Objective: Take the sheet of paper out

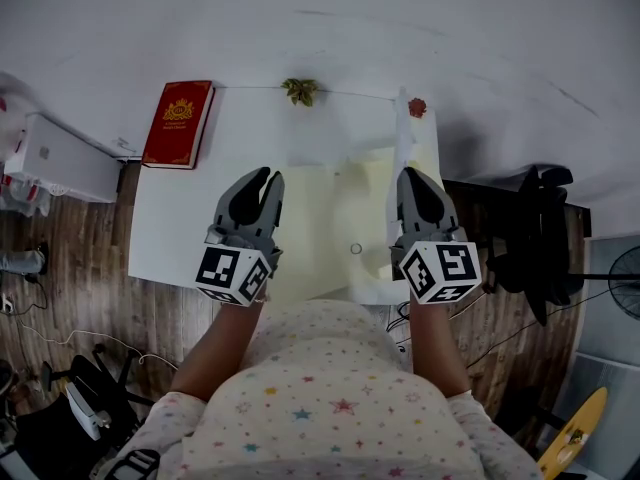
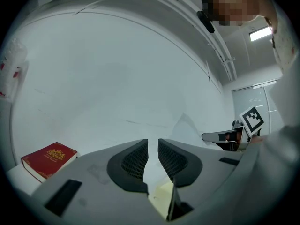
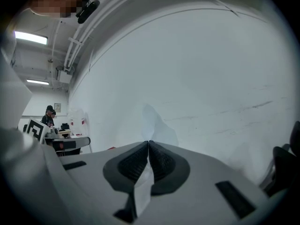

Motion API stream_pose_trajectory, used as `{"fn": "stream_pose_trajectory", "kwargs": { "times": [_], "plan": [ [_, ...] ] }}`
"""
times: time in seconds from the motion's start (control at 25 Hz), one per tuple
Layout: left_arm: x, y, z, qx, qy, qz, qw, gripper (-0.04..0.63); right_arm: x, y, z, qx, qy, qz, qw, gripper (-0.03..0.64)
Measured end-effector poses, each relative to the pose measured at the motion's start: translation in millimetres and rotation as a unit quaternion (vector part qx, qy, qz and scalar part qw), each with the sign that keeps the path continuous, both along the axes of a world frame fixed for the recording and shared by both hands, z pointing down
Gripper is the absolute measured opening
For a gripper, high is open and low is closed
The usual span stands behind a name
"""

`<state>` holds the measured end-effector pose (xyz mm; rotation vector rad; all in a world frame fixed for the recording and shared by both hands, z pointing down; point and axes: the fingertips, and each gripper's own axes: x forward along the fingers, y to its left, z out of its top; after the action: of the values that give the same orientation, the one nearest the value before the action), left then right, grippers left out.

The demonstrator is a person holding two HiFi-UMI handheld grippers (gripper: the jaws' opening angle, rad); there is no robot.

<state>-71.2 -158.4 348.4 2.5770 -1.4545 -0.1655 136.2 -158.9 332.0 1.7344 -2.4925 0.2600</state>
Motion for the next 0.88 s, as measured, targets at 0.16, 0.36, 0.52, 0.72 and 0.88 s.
{"fn": "stream_pose_trajectory", "kwargs": {
  "times": [0.16, 0.36, 0.52, 0.72, 0.88],
  "plan": [
    [-1, 1, 0, -0.001, -0.006, -0.005, 1.0000, 0.060, 1, 3, 1, 0.002, 0.003, -0.001, 1.000, 0.003],
    [-1, 2, -2, 0.003, -0.015, -0.010, 0.9998, 0.041, -1, 6, 3, 0.004, 0.005, -0.006, 1.000, 0.003],
    [0, 3, -3, 0.003, -0.020, -0.011, 0.9997, 0.037, -4, 8, 5, 0.007, 0.007, -0.012, 1.000, 0.003],
    [1, 5, -11, 0.010, -0.023, -0.011, 0.9996, 0.034, -6, 10, 2, 0.009, 0.009, -0.016, 1.000, 0.003],
    [0, 6, -16, 0.015, -0.022, -0.010, 0.9996, 0.032, -7, 11, 0, 0.012, 0.009, -0.017, 1.000, 0.003]
  ]
}}
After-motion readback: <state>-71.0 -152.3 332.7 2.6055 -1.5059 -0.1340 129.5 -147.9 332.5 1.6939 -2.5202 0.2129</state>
